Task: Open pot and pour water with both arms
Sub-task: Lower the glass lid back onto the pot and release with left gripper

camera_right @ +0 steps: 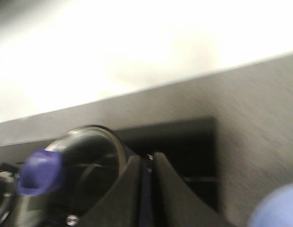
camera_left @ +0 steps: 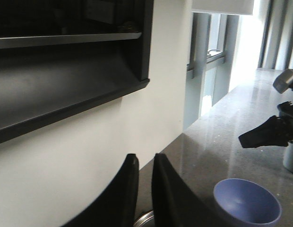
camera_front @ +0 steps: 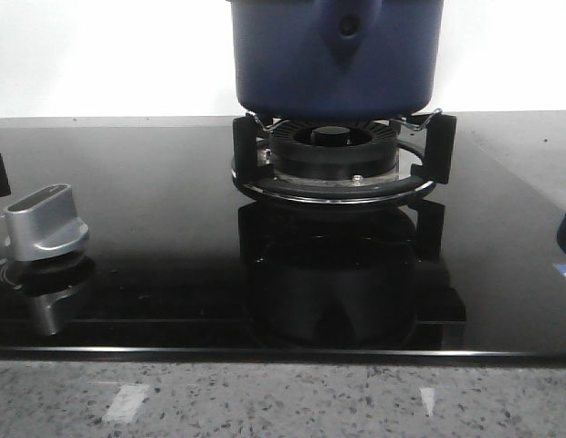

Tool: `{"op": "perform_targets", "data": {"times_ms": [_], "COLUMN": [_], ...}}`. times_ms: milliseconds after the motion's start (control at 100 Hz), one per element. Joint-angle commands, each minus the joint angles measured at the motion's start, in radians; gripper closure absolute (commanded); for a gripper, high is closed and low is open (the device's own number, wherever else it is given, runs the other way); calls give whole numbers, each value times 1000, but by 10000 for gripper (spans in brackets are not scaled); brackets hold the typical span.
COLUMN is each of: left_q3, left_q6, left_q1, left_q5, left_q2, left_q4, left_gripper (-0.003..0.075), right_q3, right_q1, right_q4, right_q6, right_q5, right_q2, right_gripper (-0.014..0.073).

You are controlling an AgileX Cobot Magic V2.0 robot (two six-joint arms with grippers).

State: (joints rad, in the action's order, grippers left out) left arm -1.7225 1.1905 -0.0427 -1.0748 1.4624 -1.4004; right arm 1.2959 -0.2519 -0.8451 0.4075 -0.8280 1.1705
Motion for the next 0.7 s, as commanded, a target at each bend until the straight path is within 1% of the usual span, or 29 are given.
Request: {"op": "perform_targets", "data": {"times_ms": [0, 80, 160, 230, 300, 350, 420, 430, 450, 500, 570, 690], "left_q3": [-23, 10, 84, 183, 303, 411, 554, 554, 614, 719, 864, 1083], "left_q6": [-67, -78, -73, -45, 33, 67, 100, 100, 105, 118, 119, 141], "left_q1": [-51, -81, -86, -86, -76, -66, -40, -34, -23, 5, 45, 98], "left_q5": [51, 133, 260, 380, 503, 596, 713, 724, 766, 816, 846, 852], "left_q2": [-76, -130, -215, -304, -405, -477, -571, -581, -609, -668, -748, -888], "left_q4": [-10, 37, 76, 88, 88, 88, 88, 88, 91, 91, 91, 75], "left_gripper": [741, 741, 741, 741, 741, 741, 741, 741, 741, 741, 741, 741], "right_q3": [15, -11, -66, -131, -208, -267, -355, -364, -391, -453, -544, -689], "right_q1": [57, 125, 202, 259, 310, 337, 355, 355, 355, 355, 355, 355], "right_q4": [-130, -154, -161, -161, -161, -161, -161, -161, -161, -159, -159, -159], "right_q6": [126, 210, 307, 399, 512, 558, 578, 577, 577, 577, 577, 577], "right_q5": [106, 176, 285, 382, 473, 534, 601, 606, 618, 636, 640, 636], "right_q2": [-28, -43, -77, -123, -186, -235, -304, -318, -340, -391, -471, -628], "right_gripper": [648, 648, 648, 648, 648, 648, 648, 648, 648, 648, 648, 648]}}
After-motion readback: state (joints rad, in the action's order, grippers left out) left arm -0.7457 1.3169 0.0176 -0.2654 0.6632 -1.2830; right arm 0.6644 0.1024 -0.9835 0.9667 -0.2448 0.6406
